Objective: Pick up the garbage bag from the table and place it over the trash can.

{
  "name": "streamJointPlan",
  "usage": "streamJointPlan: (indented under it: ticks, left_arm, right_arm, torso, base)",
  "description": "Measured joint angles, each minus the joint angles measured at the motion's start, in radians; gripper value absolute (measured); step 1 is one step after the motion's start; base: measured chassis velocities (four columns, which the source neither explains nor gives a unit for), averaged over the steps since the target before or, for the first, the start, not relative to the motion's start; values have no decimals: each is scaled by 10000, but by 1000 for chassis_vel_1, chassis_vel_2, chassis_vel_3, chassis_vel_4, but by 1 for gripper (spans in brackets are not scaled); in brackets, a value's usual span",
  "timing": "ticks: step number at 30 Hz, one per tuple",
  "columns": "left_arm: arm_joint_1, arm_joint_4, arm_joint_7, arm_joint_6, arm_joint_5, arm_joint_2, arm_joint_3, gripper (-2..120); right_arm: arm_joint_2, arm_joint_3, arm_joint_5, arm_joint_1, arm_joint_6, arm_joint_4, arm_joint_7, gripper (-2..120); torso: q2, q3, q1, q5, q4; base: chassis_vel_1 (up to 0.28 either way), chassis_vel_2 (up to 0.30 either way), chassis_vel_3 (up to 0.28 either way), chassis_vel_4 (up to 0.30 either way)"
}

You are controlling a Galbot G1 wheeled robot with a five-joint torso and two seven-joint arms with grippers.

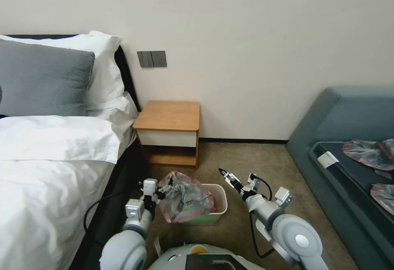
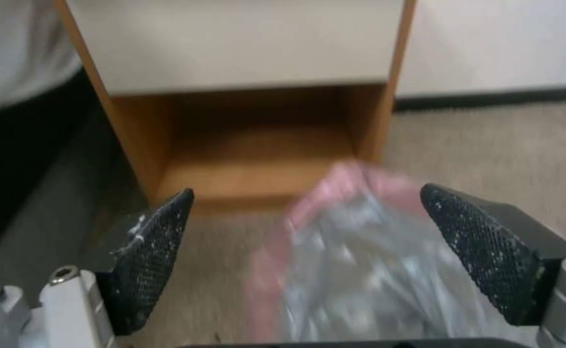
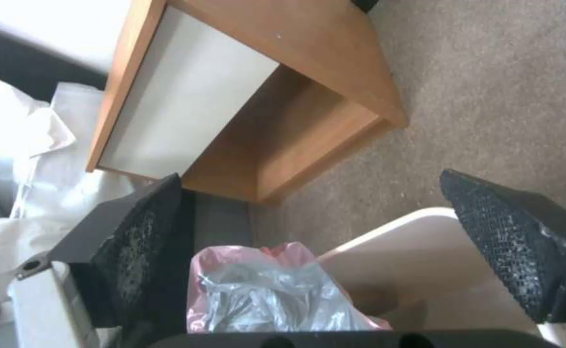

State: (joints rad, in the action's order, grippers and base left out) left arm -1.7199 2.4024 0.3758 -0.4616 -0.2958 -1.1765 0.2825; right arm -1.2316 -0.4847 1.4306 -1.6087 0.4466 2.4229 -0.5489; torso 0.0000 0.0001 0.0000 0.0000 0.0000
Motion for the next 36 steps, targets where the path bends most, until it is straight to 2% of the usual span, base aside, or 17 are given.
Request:
streamJointPlan:
  ticks: [5, 12, 15, 23, 36]
  left_arm:
    - [-60, -184, 171, -120, 81, -51, -472, 91]
    - [48, -719, 542, -255, 133, -182, -1014, 65]
    - [136, -904, 611, -280, 89, -218, -1095, 59]
    - [756, -1706, 771, -297, -125, -417, -1305, 67]
    - [1538, -2316, 1018, -448, -515, -491, -1699, 67]
  right_arm:
    - [-75, 54, -63, 9, -8, -50, -4, 100]
    - [-160, 122, -125, 18, -47, -145, -17, 100]
    - [-162, 113, -131, 9, -52, -160, -18, 100]
    - [-172, 145, -331, -43, -193, -206, -19, 100]
    - [-179, 144, -453, -66, -297, -336, -40, 100]
  torso:
    - [0, 0, 0, 0, 0]
    - [1, 0, 0, 0, 0]
    - [1, 0, 0, 0, 0]
    - [0, 0, 0, 0, 0]
    - [0, 0, 1, 0, 0]
  base:
    - [0, 0, 0, 0]
    - [0, 0, 0, 0]
    - [0, 0, 0, 0]
    - [0, 0, 0, 0]
    - [0, 0, 0, 0]
